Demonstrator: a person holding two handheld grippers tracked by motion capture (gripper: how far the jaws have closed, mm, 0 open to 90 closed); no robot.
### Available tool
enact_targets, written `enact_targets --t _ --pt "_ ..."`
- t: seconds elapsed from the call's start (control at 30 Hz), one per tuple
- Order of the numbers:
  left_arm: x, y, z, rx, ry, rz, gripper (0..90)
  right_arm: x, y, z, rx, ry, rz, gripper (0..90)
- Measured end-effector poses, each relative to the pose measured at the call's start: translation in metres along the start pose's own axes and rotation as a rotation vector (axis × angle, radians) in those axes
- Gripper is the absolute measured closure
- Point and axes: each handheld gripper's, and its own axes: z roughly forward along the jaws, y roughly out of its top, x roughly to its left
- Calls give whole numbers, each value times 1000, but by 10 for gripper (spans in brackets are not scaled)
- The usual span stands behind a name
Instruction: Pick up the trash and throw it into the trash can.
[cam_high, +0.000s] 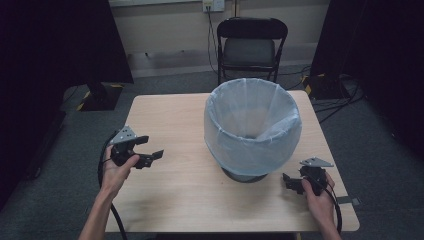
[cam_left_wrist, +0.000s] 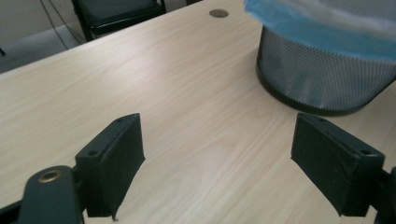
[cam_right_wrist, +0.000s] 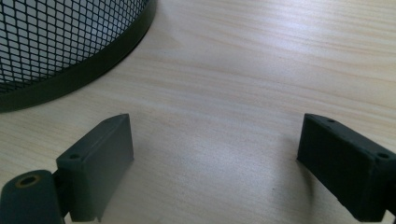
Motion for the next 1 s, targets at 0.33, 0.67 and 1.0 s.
enact_targets --t 0.33,0.67,1.0 --pt "-1 -48 -2 92 28 -47 159 0 0 0 0 0 0 96" --pt "-8 -105 10 203 25 -115 164 0 0 0 0 0 0 96" --pt "-16 -122 20 188 98 -74 136 0 0 0 0 0 0 96"
